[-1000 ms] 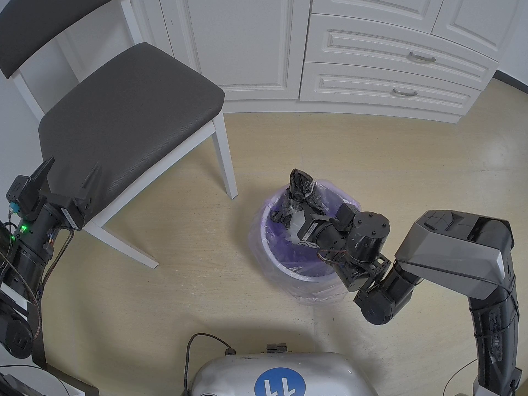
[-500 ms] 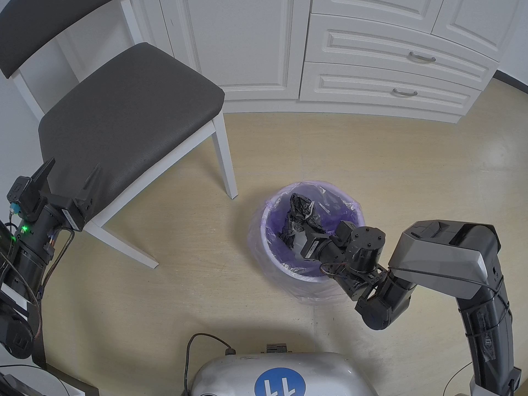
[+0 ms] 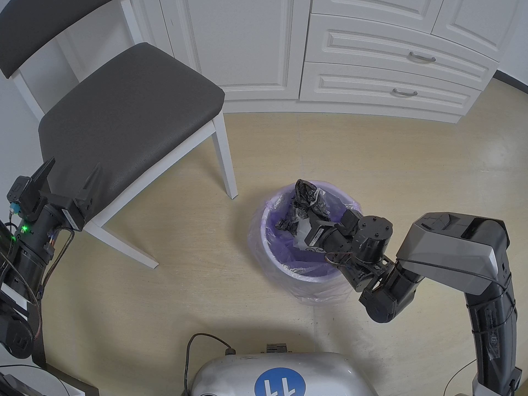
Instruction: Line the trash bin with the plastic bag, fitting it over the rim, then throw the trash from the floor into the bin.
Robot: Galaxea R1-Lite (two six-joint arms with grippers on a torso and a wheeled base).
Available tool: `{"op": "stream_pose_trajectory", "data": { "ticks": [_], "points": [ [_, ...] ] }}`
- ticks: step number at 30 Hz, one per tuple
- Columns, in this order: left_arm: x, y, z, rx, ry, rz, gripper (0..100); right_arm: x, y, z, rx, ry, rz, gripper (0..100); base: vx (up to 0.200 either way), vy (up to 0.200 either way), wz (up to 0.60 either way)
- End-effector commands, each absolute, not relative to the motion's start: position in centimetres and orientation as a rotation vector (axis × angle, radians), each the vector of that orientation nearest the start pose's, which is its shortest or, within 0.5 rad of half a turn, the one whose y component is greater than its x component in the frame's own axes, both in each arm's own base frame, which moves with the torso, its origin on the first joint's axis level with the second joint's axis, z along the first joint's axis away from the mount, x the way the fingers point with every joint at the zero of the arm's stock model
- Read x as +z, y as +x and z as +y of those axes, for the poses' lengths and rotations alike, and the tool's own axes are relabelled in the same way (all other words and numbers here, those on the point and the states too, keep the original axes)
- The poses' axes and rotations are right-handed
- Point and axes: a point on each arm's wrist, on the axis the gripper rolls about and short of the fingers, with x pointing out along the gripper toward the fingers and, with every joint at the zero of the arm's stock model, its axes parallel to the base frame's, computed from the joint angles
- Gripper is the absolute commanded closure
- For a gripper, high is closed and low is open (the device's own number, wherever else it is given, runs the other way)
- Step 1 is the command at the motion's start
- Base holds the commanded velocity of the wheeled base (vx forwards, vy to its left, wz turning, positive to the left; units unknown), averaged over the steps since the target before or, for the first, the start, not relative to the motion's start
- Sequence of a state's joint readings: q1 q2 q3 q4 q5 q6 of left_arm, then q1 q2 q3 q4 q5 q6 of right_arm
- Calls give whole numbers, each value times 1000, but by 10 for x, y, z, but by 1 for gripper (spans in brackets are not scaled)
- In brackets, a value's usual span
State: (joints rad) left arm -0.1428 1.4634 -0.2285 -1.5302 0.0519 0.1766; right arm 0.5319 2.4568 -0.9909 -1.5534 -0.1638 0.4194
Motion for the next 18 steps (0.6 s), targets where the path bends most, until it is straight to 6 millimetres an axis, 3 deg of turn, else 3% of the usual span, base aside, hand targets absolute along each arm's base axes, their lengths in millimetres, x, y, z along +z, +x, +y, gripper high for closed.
{"op": "stream_pose_trajectory", "data": {
  "ticks": [1,5,10,15,18],
  "points": [
    [188,193,-27,-64,146,-300,0,29,380,214,371,457,-36,100,0,0,0],
    [188,193,-27,-64,146,-300,0,1,385,216,359,435,7,100,0,0,0],
    [189,194,-26,-59,147,-303,0,-12,383,216,361,423,42,100,0,0,0],
    [189,194,-26,-59,147,-303,0,-12,382,217,363,420,45,100,0,0,0],
    [189,194,-26,-59,147,-303,0,0,380,218,365,426,21,100,0,0,0]
  ]
}}
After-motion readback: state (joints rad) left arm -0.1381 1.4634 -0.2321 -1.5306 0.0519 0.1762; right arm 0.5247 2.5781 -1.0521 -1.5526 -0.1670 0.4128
